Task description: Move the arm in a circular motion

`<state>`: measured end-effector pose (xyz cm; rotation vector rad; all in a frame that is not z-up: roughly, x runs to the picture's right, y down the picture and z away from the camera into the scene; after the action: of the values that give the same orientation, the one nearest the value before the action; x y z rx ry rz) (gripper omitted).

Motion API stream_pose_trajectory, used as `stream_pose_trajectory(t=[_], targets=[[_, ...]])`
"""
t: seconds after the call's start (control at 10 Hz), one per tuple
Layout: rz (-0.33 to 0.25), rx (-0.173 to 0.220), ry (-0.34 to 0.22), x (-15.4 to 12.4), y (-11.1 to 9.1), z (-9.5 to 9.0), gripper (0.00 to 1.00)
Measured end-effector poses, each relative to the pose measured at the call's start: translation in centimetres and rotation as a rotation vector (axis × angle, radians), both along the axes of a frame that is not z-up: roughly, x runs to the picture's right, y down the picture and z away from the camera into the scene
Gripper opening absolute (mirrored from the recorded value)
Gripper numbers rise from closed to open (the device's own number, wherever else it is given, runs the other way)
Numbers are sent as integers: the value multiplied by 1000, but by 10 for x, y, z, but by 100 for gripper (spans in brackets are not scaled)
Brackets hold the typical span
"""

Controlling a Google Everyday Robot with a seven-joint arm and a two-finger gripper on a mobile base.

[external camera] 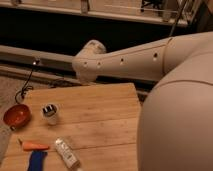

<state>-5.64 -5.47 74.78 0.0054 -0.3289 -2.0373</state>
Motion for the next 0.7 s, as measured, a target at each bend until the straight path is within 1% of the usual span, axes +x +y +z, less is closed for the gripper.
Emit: stream_pose_trajectory(t=[0.1,0.2,0.3,0.4,0.5,0.6,0.7], targets=[[75,-23,83,48,0,22,0],[125,-48,145,82,8,36,0],[190,-99,228,124,29,48,0],[222,-135,275,145,46,53,0],[242,-169,311,159,62,53,0],[256,-218,330,161,86,51,0],[270,-250,321,156,99,47,0]])
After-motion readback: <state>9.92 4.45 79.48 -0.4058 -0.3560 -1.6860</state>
